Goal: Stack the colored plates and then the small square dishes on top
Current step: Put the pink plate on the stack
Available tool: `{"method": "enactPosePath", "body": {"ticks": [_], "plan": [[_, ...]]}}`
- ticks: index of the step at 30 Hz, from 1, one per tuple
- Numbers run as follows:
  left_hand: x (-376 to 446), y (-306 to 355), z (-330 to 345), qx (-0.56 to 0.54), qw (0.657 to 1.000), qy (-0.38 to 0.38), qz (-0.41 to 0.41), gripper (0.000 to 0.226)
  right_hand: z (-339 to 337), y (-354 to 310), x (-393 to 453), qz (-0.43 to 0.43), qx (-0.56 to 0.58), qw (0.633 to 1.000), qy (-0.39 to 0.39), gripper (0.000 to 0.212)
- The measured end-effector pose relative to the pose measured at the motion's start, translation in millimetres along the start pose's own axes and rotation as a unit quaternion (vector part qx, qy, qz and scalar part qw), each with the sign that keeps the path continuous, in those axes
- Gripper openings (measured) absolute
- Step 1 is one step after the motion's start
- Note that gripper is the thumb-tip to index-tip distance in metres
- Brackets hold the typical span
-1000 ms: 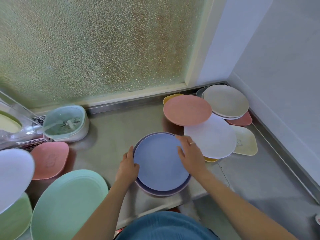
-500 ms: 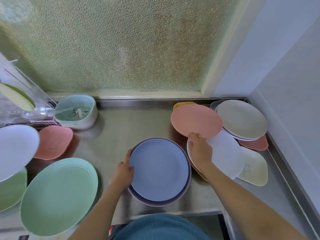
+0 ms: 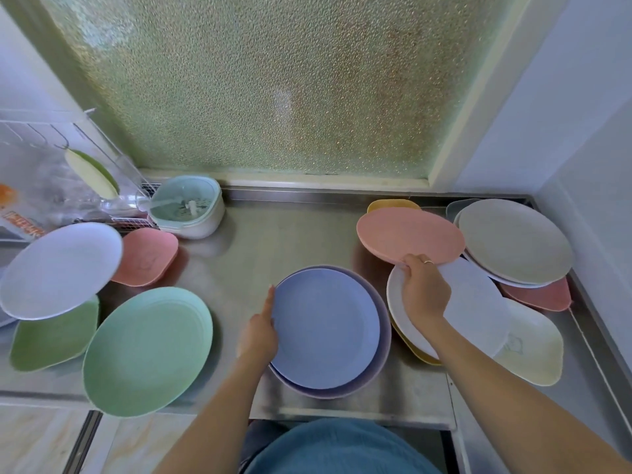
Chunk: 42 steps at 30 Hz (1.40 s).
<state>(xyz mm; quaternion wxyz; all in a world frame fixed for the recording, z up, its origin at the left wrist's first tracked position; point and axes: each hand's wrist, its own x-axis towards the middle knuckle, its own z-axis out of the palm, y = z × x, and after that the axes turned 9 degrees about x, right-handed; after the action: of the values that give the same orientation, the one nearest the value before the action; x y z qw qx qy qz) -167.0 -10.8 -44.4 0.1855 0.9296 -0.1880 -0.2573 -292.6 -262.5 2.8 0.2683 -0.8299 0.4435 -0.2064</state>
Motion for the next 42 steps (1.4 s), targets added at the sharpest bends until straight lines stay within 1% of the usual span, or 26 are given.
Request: {"method": "enactPosePath", "body": {"ticks": [1, 4, 6, 12, 17, 20, 22, 24, 26, 29, 31, 32, 35, 36, 38, 40, 42], "plan": [[-0.1, 1.3, -0.7, -0.002, 1.000, 0.001, -0.004, 0.072, -1.8, -0.8, -1.2, -0.013, 0.004, 1.000, -0.002, 0.017], [1.4, 3.5, -5.3, 0.002, 1.000, 0.006, -0.022, 0.072, -6.2, -7.0, -10.5, -0.090, -0.006, 0.995, 0.035, 0.013], [4.7, 2.2, -10.9, 0.008, 0.999, 0.013, -0.034, 0.072, -6.3, -17.9, -18.8, -0.118, 0.012, 0.992, 0.044, 0.013], [29.7, 1.1, -32.9, 0.000, 0.999, 0.014, -0.036, 0.071, 10.6, -51.8, -43.9, -0.176, 0.068, 0.982, 0.025, 0.016], [54.8, 7.9, -30.6, -0.018, 1.000, -0.017, -0.009, 0.067, 29.5, -59.5, -70.1, -0.222, 0.027, 0.974, -0.022, 0.026], [62.4, 10.0, -25.1, -0.029, 0.998, -0.037, 0.036, 0.053, 38.4, -58.2, -87.1, -0.218, 0.024, 0.975, -0.045, 0.031], [60.0, 8.9, -26.3, -0.073, 0.995, -0.031, 0.059, 0.045, 43.9, -55.4, -98.6, -0.206, 0.027, 0.976, -0.062, 0.031], [60.9, 2.2, -30.0, -0.101, 0.994, -0.001, 0.051, 0.051, 49.2, -51.4, -108.8, -0.194, 0.021, 0.978, -0.071, 0.032], [63.5, -6.0, -34.3, -0.090, 0.995, 0.016, 0.048, 0.051, 54.5, -44.9, -117.6, -0.187, 0.009, 0.978, -0.092, 0.032], [66.0, -11.9, -38.7, -0.076, 0.994, 0.024, 0.080, 0.043, 60.4, -36.2, -127.5, -0.163, -0.002, 0.977, -0.141, 0.025], [66.3, -10.0, -41.3, -0.072, 0.992, 0.039, 0.096, 0.039, 60.5, -36.4, -128.5, -0.143, 0.000, 0.979, -0.146, 0.014], [67.0, -9.0, -41.7, -0.073, 0.992, 0.045, 0.096, 0.038, 59.1, -38.0, -128.3, -0.140, 0.000, 0.979, -0.146, 0.010], [67.4, -6.7, -40.6, -0.104, 0.991, 0.058, 0.067, 0.037, 52.8, -43.5, -128.0, -0.143, -0.007, 0.976, -0.162, 0.026], [66.6, -4.9, -39.7, -0.125, 0.989, 0.062, 0.049, 0.037, 51.6, -43.5, -128.0, -0.148, -0.010, 0.974, -0.170, 0.027], [63.8, 0.4, -37.0, -0.158, 0.985, 0.068, 0.029, 0.034, 51.8, -41.9, -127.8, -0.131, 0.003, 0.970, -0.206, 0.025], [60.6, 5.3, -36.8, -0.152, 0.985, 0.069, 0.030, 0.028, 53.2, -39.2, -124.5, -0.105, 0.019, 0.962, -0.252, 0.023], [58.7, 6.3, -39.0, -0.122, 0.990, 0.058, 0.032, 0.028, 52.2, -38.6, -119.0, -0.109, 0.022, 0.953, -0.280, 0.025]]}}
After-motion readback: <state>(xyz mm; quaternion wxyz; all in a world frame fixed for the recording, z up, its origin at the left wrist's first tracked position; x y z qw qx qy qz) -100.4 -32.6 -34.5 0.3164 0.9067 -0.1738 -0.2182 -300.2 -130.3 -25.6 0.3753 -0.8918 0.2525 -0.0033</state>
